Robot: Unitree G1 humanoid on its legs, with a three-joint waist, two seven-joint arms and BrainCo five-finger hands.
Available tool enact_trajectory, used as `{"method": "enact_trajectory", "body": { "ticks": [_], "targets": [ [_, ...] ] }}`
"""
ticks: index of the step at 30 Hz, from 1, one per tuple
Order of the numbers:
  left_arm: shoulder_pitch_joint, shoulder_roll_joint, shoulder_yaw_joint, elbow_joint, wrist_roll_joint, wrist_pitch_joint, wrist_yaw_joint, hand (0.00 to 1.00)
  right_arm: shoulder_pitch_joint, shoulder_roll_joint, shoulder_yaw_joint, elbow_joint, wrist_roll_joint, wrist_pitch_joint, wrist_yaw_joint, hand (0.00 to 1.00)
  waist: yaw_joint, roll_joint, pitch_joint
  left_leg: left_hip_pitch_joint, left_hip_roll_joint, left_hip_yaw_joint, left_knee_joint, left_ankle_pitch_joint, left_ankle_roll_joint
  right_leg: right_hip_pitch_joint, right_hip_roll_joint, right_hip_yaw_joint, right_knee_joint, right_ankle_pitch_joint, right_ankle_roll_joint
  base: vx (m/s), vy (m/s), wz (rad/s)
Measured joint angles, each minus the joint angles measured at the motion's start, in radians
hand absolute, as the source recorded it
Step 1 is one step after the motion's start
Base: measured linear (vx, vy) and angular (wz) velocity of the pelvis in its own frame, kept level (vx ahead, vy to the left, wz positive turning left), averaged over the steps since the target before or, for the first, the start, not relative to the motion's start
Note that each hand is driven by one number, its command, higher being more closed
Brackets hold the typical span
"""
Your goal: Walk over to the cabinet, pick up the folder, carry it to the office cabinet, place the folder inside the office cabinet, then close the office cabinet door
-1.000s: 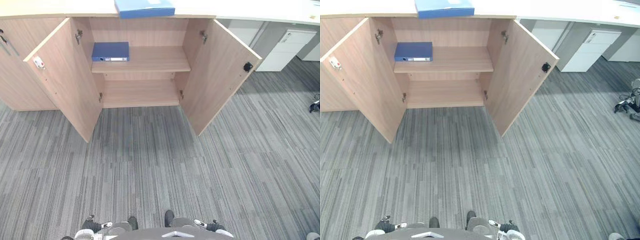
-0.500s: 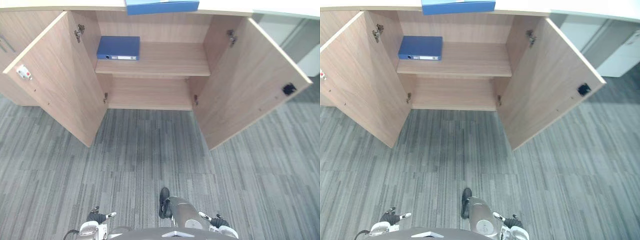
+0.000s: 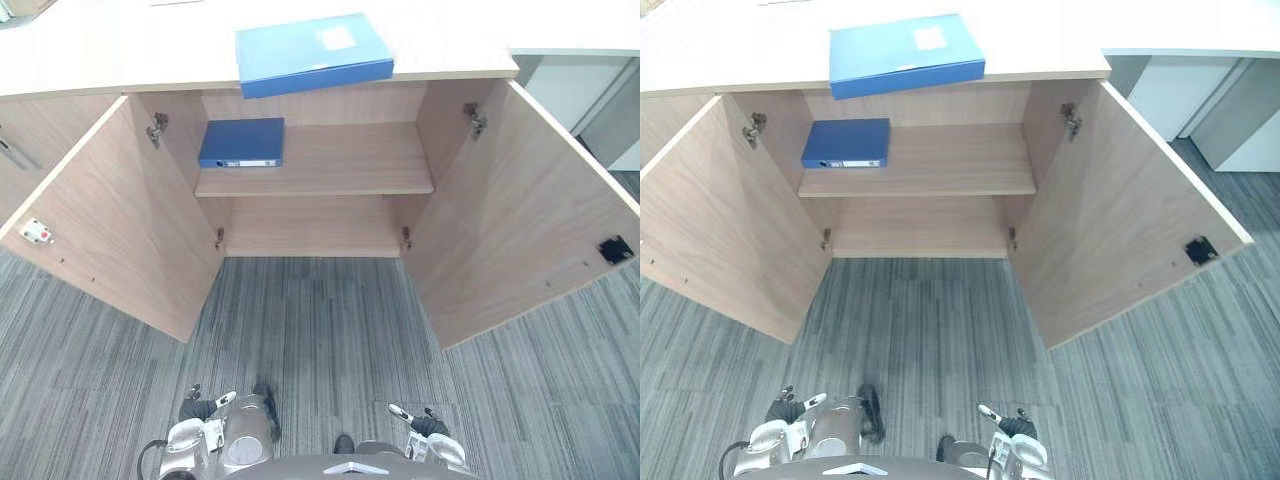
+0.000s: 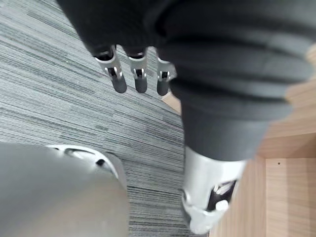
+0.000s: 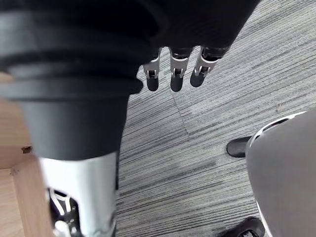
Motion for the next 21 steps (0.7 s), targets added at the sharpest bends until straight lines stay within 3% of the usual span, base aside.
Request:
{"method": "enact_trajectory", "body": {
  "ticks": [2, 3, 6, 7, 9, 12, 14, 15, 16, 18, 19, 21],
  "targets": [
    [0.002, 0.015, 0.004, 0.005, -0.013, 0.0, -0.001, 0.0, 0.01, 0.018, -0.002, 0.006, -0.001, 0.0, 0.001, 0.0, 0.009, -0.042, -0.026, 0.035, -0.034, 0.045, 0.007, -0.012, 0.014, -0.008, -0.054, 0.042, 0.066, -0.046, 0.036, 0.38, 0.283, -0.56],
    [0.001, 0.022, 0.005, 0.021, -0.014, 0.001, 0.0, 0.0, 0.012, 0.028, -0.004, 0.007, -0.004, 0.0, 0.002, 0.0, 0.01, -0.057, -0.038, 0.068, -0.044, 0.074, 0.006, -0.039, 0.019, -0.044, -0.079, 0.06, 0.172, -0.056, 0.052, 0.41, 0.274, -0.57],
    [-0.001, 0.036, -0.019, 0.046, -0.015, 0.013, 0.0, 0.0, 0.011, 0.032, 0.001, -0.004, -0.012, -0.001, 0.004, 0.0, -0.011, -0.063, -0.041, 0.163, -0.055, 0.111, -0.002, -0.098, 0.035, -0.226, -0.126, 0.07, 0.616, -0.029, 0.101, 0.31, 0.19, -0.35],
    [-0.002, 0.04, -0.034, 0.059, -0.014, 0.015, 0.0, 0.0, 0.009, 0.035, 0.001, -0.006, -0.012, -0.002, 0.004, 0.0, -0.017, -0.068, -0.044, 0.203, -0.056, 0.118, -0.012, -0.112, 0.031, -0.281, -0.14, 0.06, 0.721, -0.031, 0.098, 0.36, 0.153, -0.15],
    [-0.002, 0.037, -0.037, 0.064, -0.015, 0.023, -0.001, 0.0, -0.003, 0.035, 0.001, -0.005, -0.013, -0.005, 0.004, 0.0, -0.023, -0.068, -0.044, 0.271, -0.06, 0.125, -0.06, -0.112, 0.032, -0.338, -0.151, 0.027, 0.76, -0.069, 0.07, 0.29, 0.051, -0.04],
    [-0.003, 0.028, -0.036, 0.067, -0.015, 0.023, 0.0, 0.0, -0.006, 0.029, 0.001, -0.005, -0.017, -0.005, 0.004, 0.0, -0.027, -0.063, -0.043, 0.334, -0.058, 0.122, -0.125, -0.106, 0.022, -0.395, -0.133, -0.021, 0.612, -0.098, 0.044, 0.28, -0.034, 0.13],
    [-0.006, 0.02, -0.037, 0.07, -0.015, 0.023, 0.0, 0.0, -0.014, 0.024, 0.001, -0.004, -0.017, -0.004, 0.005, 0.0, -0.041, -0.055, -0.042, 0.36, -0.052, 0.104, -0.172, -0.092, -0.004, -0.418, -0.092, -0.019, 0.37, -0.037, 0.011, 0.32, -0.137, 0.28],
    [-0.001, 0.023, -0.036, 0.077, -0.014, 0.023, 0.0, 0.0, -0.011, 0.026, 0.001, -0.002, -0.017, -0.004, 0.004, 0.0, -0.044, -0.059, -0.043, 0.372, -0.06, 0.092, -0.189, -0.086, -0.018, -0.407, -0.082, -0.002, 0.25, 0.049, -0.002, 0.36, -0.196, 0.38],
    [-0.009, 0.011, -0.012, 0.093, -0.013, 0.024, 0.0, 0.0, -0.015, 0.026, -0.012, 0.007, -0.005, -0.006, 0.009, 0.0, -0.048, -0.055, -0.042, 0.412, -0.066, 0.062, -0.207, -0.103, -0.056, -0.388, -0.078, 0.004, 0.214, 0.179, -0.018, 0.36, -0.197, 0.3],
    [-0.002, -0.027, 0.014, 0.097, -0.013, 0.022, 0.0, 0.0, -0.018, 0.002, -0.008, 0.01, -0.011, -0.005, 0.01, 0.0, -0.044, -0.005, -0.051, 0.418, -0.027, 0.055, -0.184, -0.102, -0.067, -0.362, -0.054, -0.014, 0.213, 0.143, -0.028, 0.38, -0.246, 0.26],
    [-0.003, -0.042, 0.028, 0.092, -0.011, 0.022, -0.001, 0.0, -0.018, -0.011, -0.008, 0.01, -0.012, -0.004, 0.011, 0.0, -0.044, 0.014, -0.043, 0.378, 0.013, 0.046, -0.061, -0.114, -0.078, -0.331, -0.043, -0.034, 0.211, 0.106, -0.038, 0.32, -0.263, 0.37],
    [-0.007, -0.039, 0.049, 0.079, -0.011, 0.022, -0.005, 0.0, -0.013, -0.014, -0.002, 0.007, -0.011, -0.004, 0.01, 0.0, -0.046, 0.018, -0.038, 0.266, 0.08, 0.028, 0.204, -0.114, -0.073, -0.284, -0.034, -0.051, 0.203, 0.078, -0.044, 0.21, -0.201, 0.34]
  ]
}}
